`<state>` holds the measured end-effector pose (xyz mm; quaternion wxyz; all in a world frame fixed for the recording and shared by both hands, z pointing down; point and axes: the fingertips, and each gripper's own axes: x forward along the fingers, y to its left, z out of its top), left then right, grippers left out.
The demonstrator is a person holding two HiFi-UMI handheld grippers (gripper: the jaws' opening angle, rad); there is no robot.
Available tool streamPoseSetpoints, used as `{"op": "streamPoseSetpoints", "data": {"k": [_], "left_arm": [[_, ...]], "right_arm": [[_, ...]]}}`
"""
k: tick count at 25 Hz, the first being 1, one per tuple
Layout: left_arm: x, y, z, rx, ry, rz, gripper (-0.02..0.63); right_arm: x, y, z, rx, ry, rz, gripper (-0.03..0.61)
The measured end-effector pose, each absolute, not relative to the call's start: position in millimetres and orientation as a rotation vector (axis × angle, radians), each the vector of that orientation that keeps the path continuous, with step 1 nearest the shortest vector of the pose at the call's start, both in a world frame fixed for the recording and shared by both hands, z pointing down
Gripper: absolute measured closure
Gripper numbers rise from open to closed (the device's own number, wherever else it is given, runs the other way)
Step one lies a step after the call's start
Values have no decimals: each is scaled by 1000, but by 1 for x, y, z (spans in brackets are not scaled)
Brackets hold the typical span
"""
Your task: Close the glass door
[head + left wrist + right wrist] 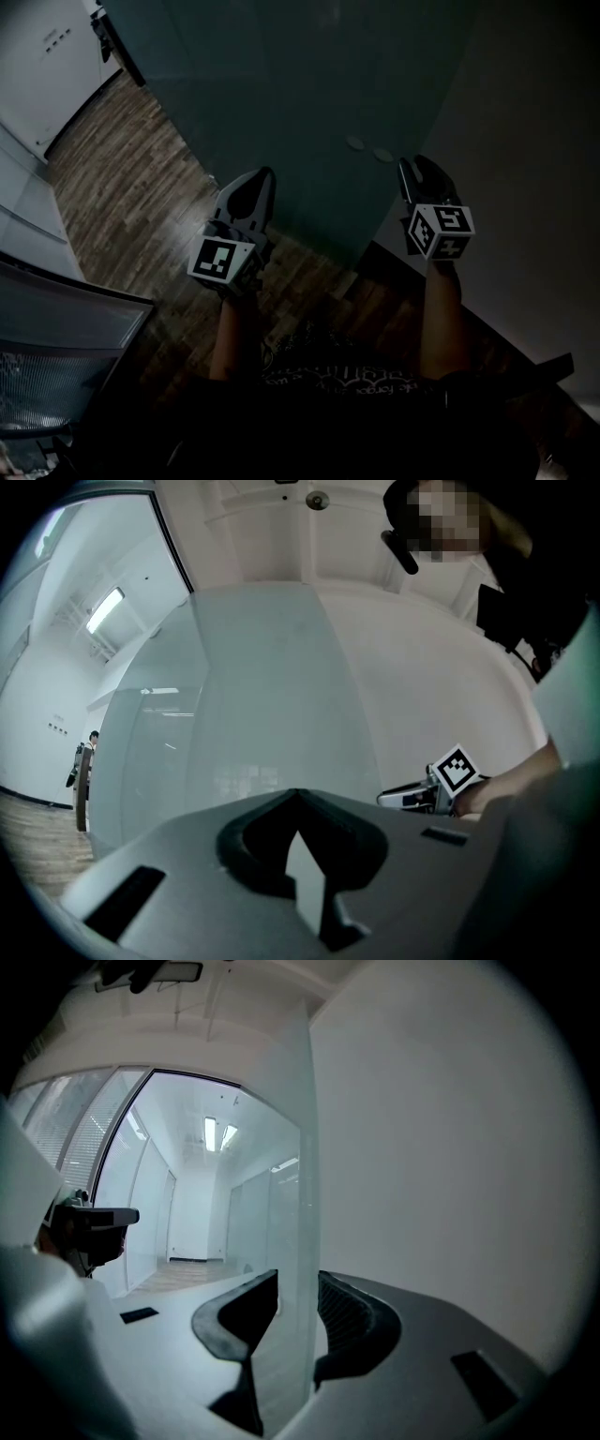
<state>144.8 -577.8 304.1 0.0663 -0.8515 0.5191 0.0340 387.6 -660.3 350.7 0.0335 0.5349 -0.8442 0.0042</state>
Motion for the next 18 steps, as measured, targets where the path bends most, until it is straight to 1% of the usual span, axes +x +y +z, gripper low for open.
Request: {"op": "streamPoseSetpoints", "data": {"k": [8, 18], "left_arm": [[150, -567, 289, -2561, 1578, 87, 612], [151, -536, 295, -2530, 1605, 74, 612]], "right_arm": [[382, -650, 336, 1608, -2621, 15, 462], [370, -625, 347, 1559, -2655, 10, 462]]}}
